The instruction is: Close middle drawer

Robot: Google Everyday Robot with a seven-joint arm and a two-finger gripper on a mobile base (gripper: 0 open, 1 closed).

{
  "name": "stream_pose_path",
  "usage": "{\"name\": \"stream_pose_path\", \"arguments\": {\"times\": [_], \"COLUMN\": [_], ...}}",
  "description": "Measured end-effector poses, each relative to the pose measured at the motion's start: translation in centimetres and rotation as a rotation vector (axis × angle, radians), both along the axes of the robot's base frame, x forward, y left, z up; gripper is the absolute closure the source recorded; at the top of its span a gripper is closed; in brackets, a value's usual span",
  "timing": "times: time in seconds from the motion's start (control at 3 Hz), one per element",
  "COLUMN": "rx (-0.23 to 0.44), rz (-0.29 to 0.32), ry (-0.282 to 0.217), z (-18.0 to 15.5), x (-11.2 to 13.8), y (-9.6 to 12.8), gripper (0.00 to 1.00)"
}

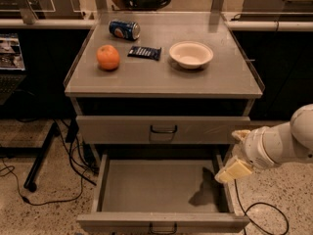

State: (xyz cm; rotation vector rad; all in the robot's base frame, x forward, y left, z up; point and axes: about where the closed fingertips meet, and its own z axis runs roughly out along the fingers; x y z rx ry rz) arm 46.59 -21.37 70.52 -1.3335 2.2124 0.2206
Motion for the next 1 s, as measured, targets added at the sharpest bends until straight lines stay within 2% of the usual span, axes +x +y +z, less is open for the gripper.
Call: {"name": "stream_pose_path", "arguments": {"times": [1.0], "rx": [0.0], "rz": [0.0], "ry": [0.0], "z": [0.0], "x": [0.0], "y": [0.0], "gripper": [0.88]}}
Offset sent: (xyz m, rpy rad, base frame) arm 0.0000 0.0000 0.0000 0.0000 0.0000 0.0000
